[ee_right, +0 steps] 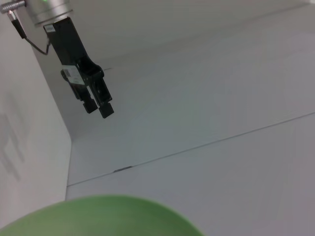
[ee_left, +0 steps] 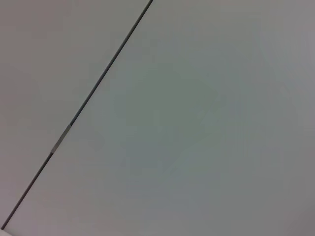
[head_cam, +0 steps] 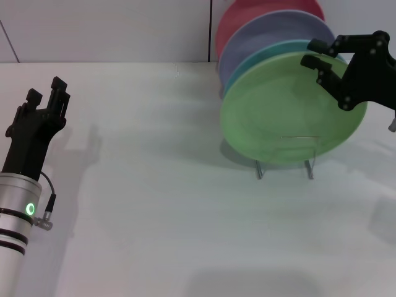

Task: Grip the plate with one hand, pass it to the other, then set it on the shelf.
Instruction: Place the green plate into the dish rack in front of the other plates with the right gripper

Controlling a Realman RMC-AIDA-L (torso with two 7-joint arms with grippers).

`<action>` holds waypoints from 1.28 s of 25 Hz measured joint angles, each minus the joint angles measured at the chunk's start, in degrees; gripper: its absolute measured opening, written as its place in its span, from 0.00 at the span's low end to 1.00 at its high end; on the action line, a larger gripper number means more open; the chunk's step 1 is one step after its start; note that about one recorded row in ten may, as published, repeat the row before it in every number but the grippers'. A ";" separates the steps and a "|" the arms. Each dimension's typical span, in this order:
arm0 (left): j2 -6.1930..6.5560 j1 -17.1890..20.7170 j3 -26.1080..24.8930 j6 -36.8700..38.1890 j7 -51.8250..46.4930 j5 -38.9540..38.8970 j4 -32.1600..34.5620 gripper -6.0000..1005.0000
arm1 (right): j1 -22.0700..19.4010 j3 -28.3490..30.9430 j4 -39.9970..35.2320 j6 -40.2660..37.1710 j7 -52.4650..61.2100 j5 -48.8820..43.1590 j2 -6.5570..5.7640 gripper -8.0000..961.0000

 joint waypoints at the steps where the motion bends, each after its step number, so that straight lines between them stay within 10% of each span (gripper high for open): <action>1: 0.00 0.01 0.00 0.00 0.00 0.00 0.02 0.63 | 0.00 0.00 -0.03 0.07 0.02 0.00 0.08 0.10; 32: 0.10 -0.43 -0.11 -0.09 -0.39 -0.44 0.73 0.63 | -0.73 -3.82 -6.38 -1.39 24.91 1.30 0.04 0.18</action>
